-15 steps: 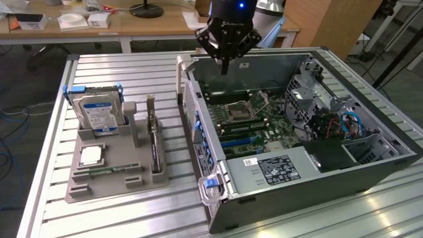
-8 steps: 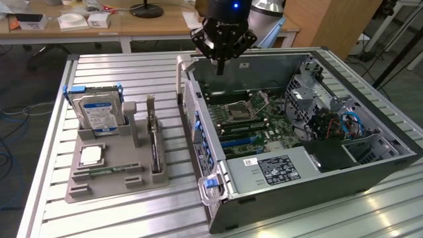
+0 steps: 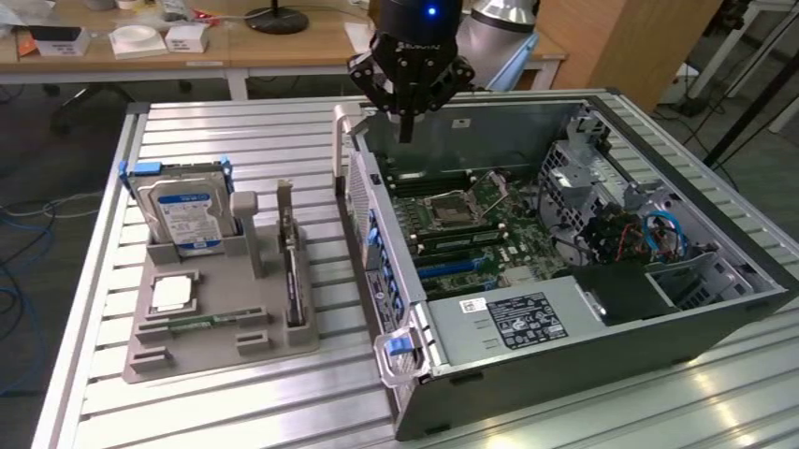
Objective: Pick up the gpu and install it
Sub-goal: 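Reach for the gpu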
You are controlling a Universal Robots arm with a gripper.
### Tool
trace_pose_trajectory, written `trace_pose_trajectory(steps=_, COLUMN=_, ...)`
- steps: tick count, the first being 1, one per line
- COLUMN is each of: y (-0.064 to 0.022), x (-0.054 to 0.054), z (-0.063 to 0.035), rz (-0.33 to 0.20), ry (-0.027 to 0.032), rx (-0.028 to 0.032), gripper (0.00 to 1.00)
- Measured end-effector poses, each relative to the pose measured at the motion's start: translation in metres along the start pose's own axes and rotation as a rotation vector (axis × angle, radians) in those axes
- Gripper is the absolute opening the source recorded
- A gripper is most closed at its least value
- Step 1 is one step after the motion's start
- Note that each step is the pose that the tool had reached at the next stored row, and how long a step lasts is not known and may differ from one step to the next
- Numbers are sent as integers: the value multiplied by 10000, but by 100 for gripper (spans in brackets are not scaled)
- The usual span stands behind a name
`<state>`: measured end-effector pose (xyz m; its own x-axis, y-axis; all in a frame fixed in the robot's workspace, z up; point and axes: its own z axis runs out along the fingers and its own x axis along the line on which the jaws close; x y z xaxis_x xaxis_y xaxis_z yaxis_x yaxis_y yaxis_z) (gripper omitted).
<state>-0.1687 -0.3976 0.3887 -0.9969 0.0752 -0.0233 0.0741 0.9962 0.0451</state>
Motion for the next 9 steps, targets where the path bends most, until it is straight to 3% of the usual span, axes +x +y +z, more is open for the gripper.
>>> trace_pose_trajectory(steps=9, y=-5, x=120, z=7, rz=1, ry=0, rx=0, gripper=11)
